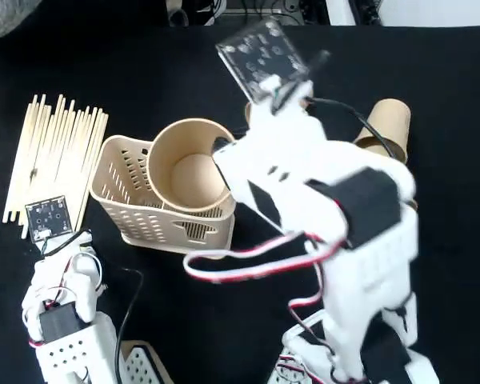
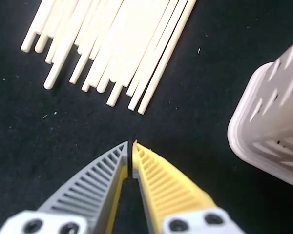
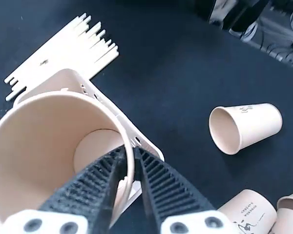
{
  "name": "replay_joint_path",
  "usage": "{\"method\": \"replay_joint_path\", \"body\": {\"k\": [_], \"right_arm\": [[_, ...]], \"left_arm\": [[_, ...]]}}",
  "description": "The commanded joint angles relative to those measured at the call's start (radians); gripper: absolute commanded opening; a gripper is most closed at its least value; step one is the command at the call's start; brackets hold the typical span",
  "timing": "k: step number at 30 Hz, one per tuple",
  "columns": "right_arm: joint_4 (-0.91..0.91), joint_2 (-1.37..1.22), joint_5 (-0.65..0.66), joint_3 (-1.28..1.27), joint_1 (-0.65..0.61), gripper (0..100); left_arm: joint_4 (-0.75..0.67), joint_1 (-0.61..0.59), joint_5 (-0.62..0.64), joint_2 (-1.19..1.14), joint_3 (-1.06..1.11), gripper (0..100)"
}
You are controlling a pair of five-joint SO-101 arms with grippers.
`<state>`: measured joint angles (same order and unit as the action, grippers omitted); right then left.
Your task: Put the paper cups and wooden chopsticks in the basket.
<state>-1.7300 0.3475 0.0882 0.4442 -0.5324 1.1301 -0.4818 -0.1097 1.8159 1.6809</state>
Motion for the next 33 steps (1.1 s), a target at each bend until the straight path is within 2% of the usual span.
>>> {"method": "replay_joint_path", "body": {"k": [1,10,12,15,18,21,28,33], "right_arm": [[-0.021,-0.038,0.005,0.038,-0.012,1.1],[-0.015,-0.225,0.0,0.033,-0.008,2.0],[-0.021,-0.272,0.0,0.033,-0.008,8.3],[-0.029,-0.315,0.015,0.033,-0.008,23.6],[-0.031,-0.306,0.149,0.031,-0.006,34.0],[-0.031,-0.248,0.304,0.031,-0.002,35.2],[-0.028,-0.053,0.397,0.03,0.143,35.3],[0.028,-0.03,0.479,-0.082,0.259,35.3]], "left_arm": [[-0.005,-0.004,-0.011,0.008,0.019,3],[-0.005,-0.004,-0.011,0.008,0.019,3],[-0.005,-0.004,-0.011,0.008,0.019,3],[-0.005,-0.004,-0.011,0.008,0.019,3],[-0.005,-0.004,-0.011,0.008,0.019,3],[-0.005,-0.004,-0.011,0.008,0.019,3],[-0.005,-0.002,-0.011,0.008,0.019,3],[-0.005,-0.002,-0.011,0.008,0.019,3]]}}
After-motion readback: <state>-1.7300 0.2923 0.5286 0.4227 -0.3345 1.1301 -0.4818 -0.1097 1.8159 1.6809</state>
